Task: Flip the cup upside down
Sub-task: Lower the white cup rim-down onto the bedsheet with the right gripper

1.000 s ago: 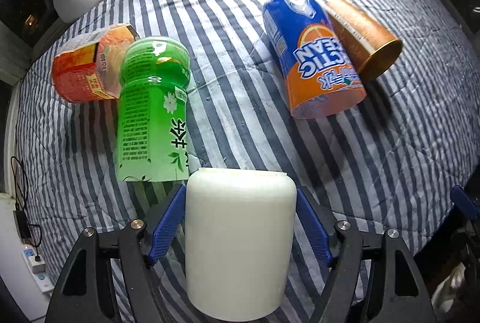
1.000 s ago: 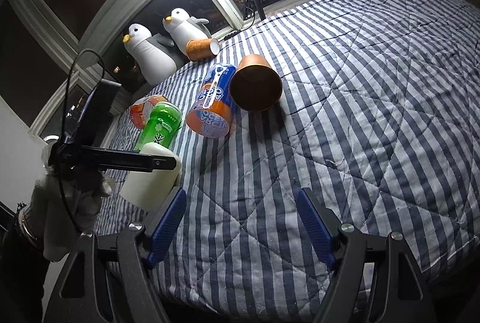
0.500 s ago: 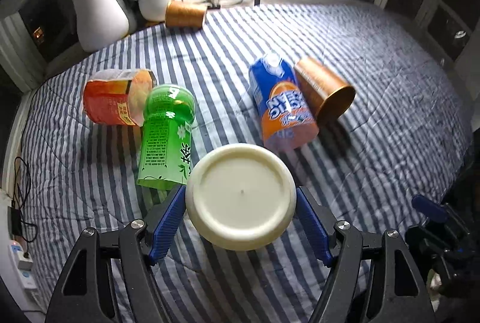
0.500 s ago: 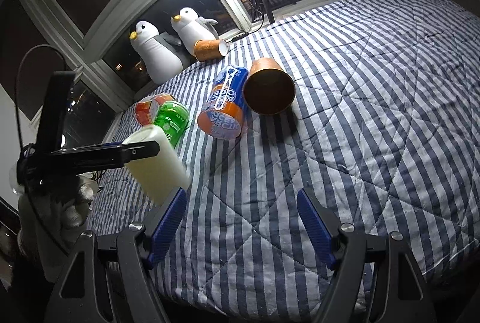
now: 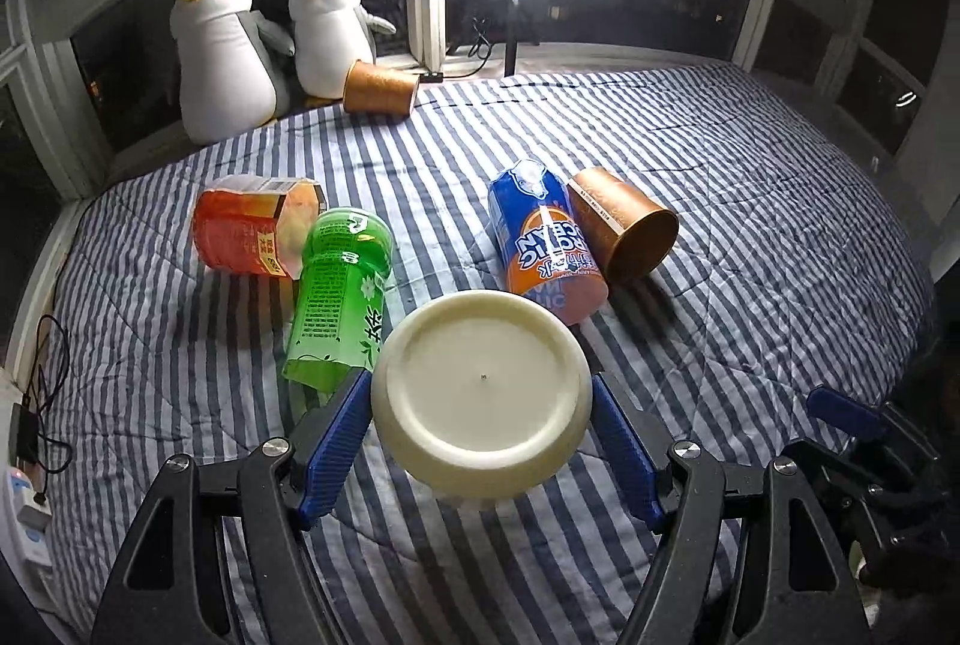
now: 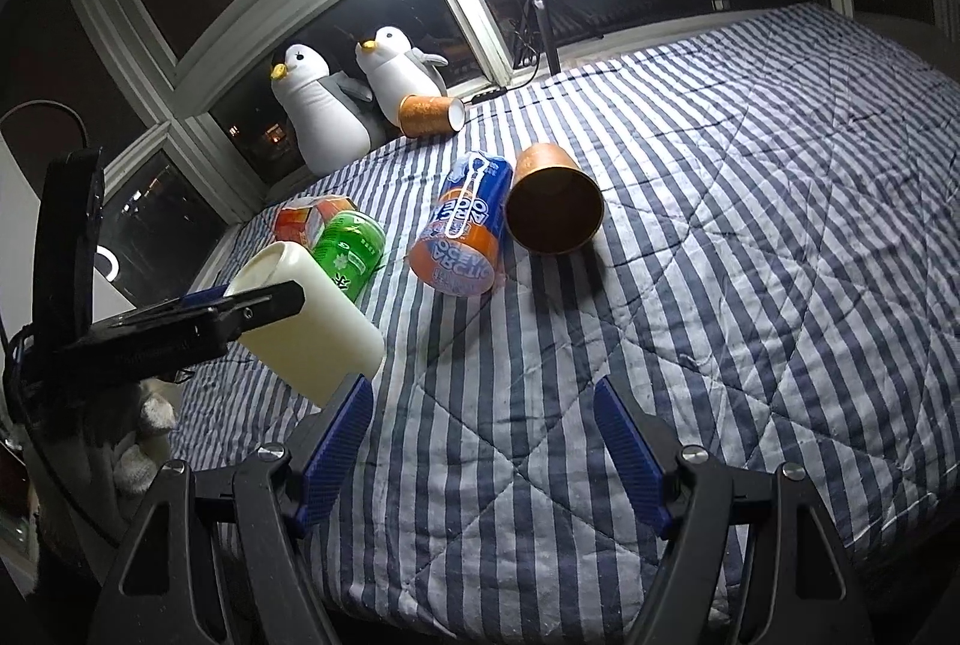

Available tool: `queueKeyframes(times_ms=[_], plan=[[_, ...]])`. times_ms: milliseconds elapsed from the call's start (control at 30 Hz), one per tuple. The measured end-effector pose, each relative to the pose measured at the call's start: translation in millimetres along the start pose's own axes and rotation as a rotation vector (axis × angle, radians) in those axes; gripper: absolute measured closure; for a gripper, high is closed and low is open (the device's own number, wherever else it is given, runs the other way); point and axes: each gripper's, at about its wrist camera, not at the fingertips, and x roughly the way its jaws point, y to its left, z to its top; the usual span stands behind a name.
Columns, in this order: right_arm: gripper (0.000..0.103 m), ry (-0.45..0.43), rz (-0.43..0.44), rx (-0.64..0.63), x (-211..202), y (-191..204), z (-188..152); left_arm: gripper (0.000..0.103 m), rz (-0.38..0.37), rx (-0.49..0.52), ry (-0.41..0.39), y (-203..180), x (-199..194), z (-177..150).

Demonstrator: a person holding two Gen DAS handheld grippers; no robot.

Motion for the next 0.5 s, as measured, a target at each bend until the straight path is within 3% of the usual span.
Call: queueKeyframes(times_ms=[500], plan=[[0.03, -0.004, -0.015, -0.012, -1, 7, -5, 0.027, -0.001, -0.012, 0.012, -2, 41, -8]])
